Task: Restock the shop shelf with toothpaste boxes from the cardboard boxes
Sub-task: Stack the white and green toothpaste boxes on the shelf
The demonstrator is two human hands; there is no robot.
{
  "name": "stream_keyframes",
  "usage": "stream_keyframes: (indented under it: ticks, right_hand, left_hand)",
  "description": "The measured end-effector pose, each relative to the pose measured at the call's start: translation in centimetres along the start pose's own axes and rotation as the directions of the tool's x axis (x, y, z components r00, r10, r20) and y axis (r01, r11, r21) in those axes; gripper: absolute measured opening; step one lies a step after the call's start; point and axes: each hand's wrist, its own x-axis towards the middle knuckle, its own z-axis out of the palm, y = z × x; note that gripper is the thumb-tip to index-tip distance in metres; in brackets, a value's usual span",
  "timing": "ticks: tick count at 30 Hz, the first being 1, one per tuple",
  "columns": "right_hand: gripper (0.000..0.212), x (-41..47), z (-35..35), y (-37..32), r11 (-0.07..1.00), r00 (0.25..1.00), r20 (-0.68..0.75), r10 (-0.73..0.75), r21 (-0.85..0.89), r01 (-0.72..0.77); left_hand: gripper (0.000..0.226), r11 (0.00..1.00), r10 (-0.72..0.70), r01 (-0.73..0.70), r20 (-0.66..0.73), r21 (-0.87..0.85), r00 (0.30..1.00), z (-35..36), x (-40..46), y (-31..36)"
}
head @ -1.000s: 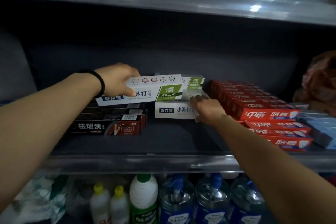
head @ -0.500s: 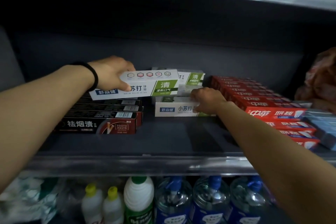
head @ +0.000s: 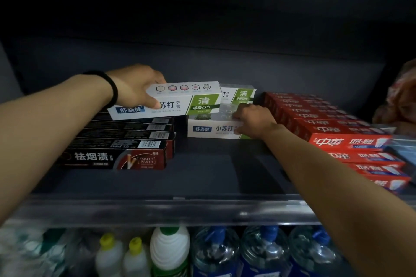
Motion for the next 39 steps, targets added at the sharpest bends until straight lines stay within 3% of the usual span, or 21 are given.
stream_keyframes:
  ticks: [7, 10, 17, 21, 25, 29, 39]
  right_hand:
    - [0.062, -0.4, -1.1, 0.3, 0.999, 0.996, 0.084, -0.035, 0.032, 0.032]
    - [0.075, -1.5, -3.5, 0.7, 0.99, 0.993, 0.114, -0.026, 0.143, 0.01]
    - [0.083, -5.4, -12.1, 1.2, 0.902, 0.99, 0.059, -0.131, 0.421, 0.095]
    - [0.068, -6.5, -13.9, 0.8, 0.921, 0.974, 0.138, -0.178, 0.373, 0.115]
    - [0.047, -7.3, -13.6, 1.5, 0.942, 0.97, 0.169, -0.172, 0.316, 0.112]
    - [0.045, -8.0, -12.3, 2.5, 0.946, 0.968, 0.209, -0.142, 0.317, 0.07]
    - [0.051, -7.0, -6.7, 5.0, 0.96, 0.953, 0.289, -0.085, 0.279, 0.001]
  left_hand:
    - [0.043, 1.0, 0.02, -0.02, 0.014, -0.008, 1.0, 0.1, 0.4, 0.9]
    - [0.043, 1.0, 0.024, -0.024, 0.034, 0.009, 0.999, 0.1, 0.2, 1.7]
    - [0.044, 0.997, 0.077, -0.079, 0.078, 0.016, 0.994, 0.3, -0.5, 4.9]
    - [0.061, 0.99, 0.131, -0.135, 0.083, 0.045, 0.988, 0.7, -0.5, 7.4]
    - [0.059, 0.981, 0.184, -0.189, 0.104, 0.036, 0.977, 1.7, -0.5, 9.6]
    - [0.043, 0.975, 0.215, -0.219, 0.117, 0.022, 0.969, 3.5, -0.4, 10.9]
    - [0.04, 0.977, 0.125, -0.157, 0.205, 0.147, 0.971, 7.4, 0.8, 8.4]
